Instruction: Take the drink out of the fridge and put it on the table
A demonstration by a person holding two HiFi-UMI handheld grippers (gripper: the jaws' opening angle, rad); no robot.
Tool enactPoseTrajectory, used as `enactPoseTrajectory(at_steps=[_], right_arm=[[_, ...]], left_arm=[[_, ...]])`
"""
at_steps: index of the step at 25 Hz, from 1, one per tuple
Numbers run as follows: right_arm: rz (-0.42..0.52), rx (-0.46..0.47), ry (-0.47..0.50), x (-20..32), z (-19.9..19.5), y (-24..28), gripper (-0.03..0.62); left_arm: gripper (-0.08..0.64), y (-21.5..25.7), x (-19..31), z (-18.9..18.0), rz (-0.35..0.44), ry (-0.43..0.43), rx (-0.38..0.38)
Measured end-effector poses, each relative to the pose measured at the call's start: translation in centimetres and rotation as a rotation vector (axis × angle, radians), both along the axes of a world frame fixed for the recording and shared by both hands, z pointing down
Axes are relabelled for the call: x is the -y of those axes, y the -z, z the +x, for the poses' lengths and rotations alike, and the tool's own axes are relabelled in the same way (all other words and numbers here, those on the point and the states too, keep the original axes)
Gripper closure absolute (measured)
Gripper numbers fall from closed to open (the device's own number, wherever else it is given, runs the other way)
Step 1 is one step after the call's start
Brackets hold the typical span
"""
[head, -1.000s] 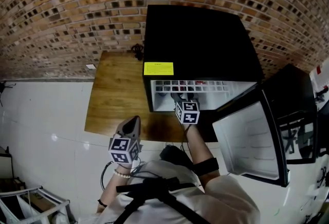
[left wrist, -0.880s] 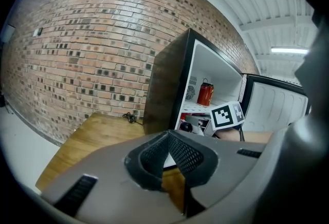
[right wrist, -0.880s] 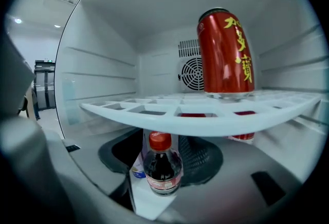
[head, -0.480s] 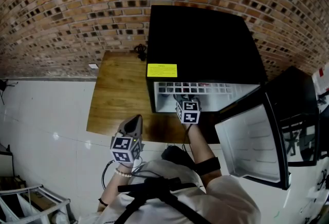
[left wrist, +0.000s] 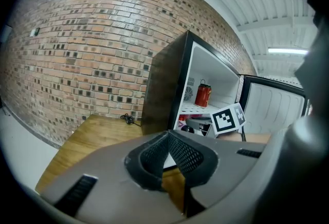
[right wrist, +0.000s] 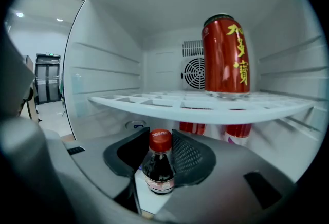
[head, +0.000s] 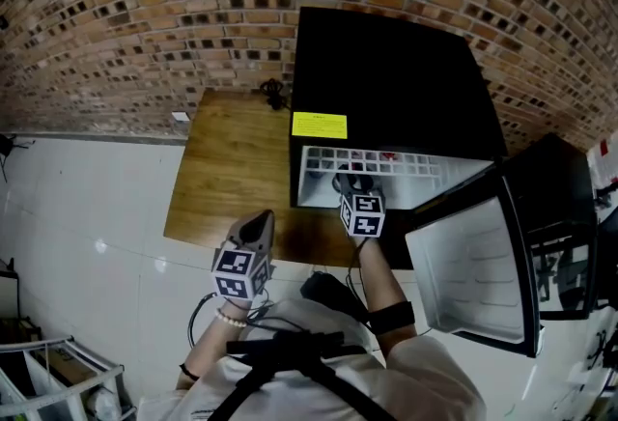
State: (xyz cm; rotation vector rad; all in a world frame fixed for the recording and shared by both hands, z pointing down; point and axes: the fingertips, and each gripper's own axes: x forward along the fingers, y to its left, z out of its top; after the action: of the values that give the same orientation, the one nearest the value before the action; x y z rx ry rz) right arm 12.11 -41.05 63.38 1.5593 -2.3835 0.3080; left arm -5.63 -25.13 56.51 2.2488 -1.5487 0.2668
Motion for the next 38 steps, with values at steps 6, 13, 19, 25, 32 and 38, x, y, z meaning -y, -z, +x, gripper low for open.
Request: enactPoseTrajectory(at_steps=[6, 13, 19, 25, 32, 38], right_arm=[[0.015, -0.01, -0.006, -2.6, 0.4, 1.1, 0.43], [0.03, -0.019, -0.007, -6.7, -0.3, 2.9, 0.43], [0.028, -0.015, 0.027, -11.1, -3.0, 3.3, 0.43], [0.01, -0.021, 0.083, -14.2, -6.8, 2.3, 0.43], [-0.002, 0.0, 0.162, -16.1, -12.6, 2.1, 0.43], [0.012, 0.016, 0.229, -15.7, -17.2, 1.9, 0.43]], left_arm=[[0.56, 0.0, -1.5, -0.1, -0.001, -0.028, -0.004], [0.56, 0.5, -3.8, -0.8, 0.007, -0.056, -0.011], [0.56, 0.7, -6.4, -2.1, 0.015, -0.066, -0.019], [0.56, 0.7, -8.6, -4.4, 0.02, -0.042, -0.029], [0.56, 1.0, -10.6, -7.8, 0.028, 0.009, -0.031], [0.56, 1.0, -11.7, -10.8, 0.031, 0.071, -0.035]])
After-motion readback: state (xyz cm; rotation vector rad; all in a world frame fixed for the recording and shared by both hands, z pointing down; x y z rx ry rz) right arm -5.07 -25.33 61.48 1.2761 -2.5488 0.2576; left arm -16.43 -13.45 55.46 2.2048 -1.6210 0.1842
